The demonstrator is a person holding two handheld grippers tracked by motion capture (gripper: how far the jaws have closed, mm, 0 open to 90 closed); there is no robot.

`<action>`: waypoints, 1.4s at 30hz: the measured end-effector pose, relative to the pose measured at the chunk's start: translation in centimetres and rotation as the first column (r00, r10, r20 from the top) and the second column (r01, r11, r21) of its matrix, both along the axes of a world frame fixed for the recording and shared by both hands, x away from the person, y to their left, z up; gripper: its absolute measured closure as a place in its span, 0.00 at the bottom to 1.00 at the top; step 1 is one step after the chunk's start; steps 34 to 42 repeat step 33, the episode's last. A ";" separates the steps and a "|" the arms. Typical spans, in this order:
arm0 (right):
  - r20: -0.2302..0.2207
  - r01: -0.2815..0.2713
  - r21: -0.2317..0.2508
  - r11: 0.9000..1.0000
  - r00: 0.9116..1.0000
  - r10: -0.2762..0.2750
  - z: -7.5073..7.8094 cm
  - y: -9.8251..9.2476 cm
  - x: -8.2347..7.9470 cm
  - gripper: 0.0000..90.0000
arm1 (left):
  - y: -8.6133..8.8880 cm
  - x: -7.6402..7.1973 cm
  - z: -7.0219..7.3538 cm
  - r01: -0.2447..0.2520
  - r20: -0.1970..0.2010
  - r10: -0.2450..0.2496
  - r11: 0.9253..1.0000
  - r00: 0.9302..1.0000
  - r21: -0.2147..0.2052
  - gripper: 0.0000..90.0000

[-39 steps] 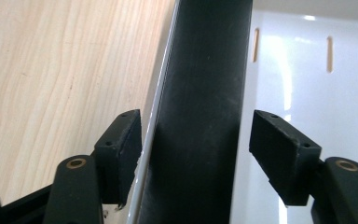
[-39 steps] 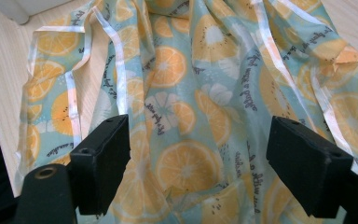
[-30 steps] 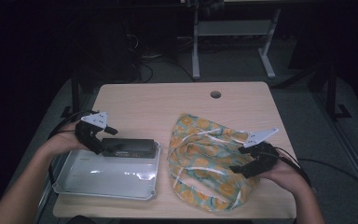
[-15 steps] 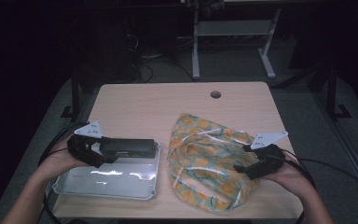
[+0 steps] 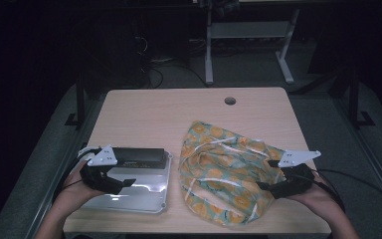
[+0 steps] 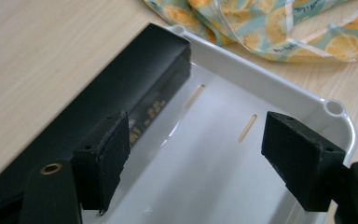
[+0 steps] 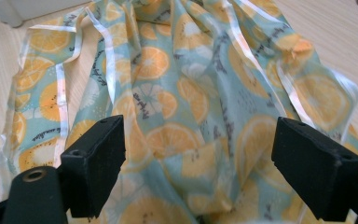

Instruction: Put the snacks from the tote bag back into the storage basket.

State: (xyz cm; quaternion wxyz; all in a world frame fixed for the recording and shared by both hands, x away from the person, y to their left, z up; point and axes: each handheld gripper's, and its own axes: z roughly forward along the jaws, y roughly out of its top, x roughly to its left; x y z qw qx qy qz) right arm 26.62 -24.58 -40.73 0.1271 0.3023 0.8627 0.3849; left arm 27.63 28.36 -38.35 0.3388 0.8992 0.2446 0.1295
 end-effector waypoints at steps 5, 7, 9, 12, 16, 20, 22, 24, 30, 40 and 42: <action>0.007 0.041 0.006 0.999 0.999 -0.041 -0.8 -0.7 -1.2 0.18 | -0.4 -0.8 -1.6 -0.012 0.007 0.012 1.000 1.000 0.008 0.24; 0.006 0.062 0.002 0.998 0.998 -0.062 -1.1 -1.1 -1.7 0.18 | -0.3 -1.1 -2.2 -0.024 0.015 0.024 1.000 1.000 0.011 0.23; 0.011 0.079 0.004 0.997 0.997 -0.079 -1.4 -1.5 -2.0 0.18 | -0.3 -1.3 -2.6 -0.027 0.013 0.027 1.000 1.000 0.010 0.22; 0.017 0.092 0.004 0.996 0.996 -0.092 -1.5 -2.0 -2.2 0.18 | -0.5 -1.4 -2.9 -0.015 0.019 0.015 1.000 1.000 0.000 0.21; 0.033 0.109 0.010 0.994 0.993 -0.109 -1.7 -2.3 -2.1 0.18 | -0.6 -1.2 -3.3 -0.007 0.022 0.007 1.000 1.000 0.003 0.20; 0.029 0.110 0.022 0.994 0.993 -0.110 -1.9 -2.2 -2.1 0.18 | -0.9 -1.3 -3.7 0.002 0.012 -0.002 1.000 1.000 0.002 0.20; 0.027 0.103 0.013 0.995 0.994 -0.103 -2.0 -2.2 -2.0 0.18 | -1.0 -1.2 -3.8 0.009 0.003 -0.009 1.000 1.000 0.004 0.20; 0.021 0.104 0.023 0.994 0.994 -0.104 -2.1 -2.1 -2.0 0.18 | -1.2 -1.2 -3.9 0.013 -0.003 -0.013 1.000 1.000 0.011 0.20; 0.018 0.097 0.024 0.995 0.995 -0.098 -2.3 -2.2 -2.0 0.18 | -1.7 -1.2 -4.0 0.026 -0.011 -0.026 1.000 1.000 0.016 0.20; 0.018 0.096 0.026 0.995 0.995 -0.097 -2.3 -2.3 -2.0 0.17 | -1.9 -1.2 -4.1 0.037 -0.017 -0.037 0.999 0.999 0.022 0.20; 0.018 0.096 0.026 0.995 0.995 -0.097 -2.3 -2.3 -2.0 0.17 | -1.9 -1.2 -4.1 0.037 -0.017 -0.037 0.999 0.999 0.022 0.20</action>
